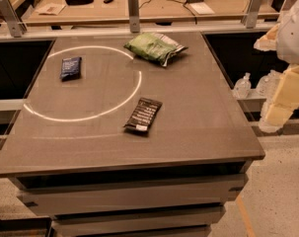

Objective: Move rxbar chocolate near green jalapeno chip bag

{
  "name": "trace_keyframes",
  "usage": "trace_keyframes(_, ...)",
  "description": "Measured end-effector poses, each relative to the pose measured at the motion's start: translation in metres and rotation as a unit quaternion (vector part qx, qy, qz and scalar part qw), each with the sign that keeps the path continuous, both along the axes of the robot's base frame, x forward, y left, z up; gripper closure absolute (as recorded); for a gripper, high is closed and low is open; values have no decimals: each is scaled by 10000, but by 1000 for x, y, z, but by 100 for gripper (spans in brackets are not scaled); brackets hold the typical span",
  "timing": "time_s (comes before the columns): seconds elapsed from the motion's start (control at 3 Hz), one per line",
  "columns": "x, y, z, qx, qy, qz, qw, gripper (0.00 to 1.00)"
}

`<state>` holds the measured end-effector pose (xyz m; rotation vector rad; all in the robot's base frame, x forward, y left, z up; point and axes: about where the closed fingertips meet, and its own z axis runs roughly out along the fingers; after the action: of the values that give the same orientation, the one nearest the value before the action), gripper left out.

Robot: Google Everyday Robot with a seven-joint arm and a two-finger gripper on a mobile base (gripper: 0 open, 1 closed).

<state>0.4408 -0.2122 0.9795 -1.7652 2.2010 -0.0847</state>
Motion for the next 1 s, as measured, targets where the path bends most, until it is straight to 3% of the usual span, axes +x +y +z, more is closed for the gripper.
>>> trace_keyframes(0.33, 3, 11, -3, 360, 164, 649, 9971, 0)
trace_keyframes(0.67, -5, 36, -5, 325, 147, 1797, 9831, 0)
trace_keyframes(1.0, -17, 58, -12, -105, -177, 2764, 9608, 0)
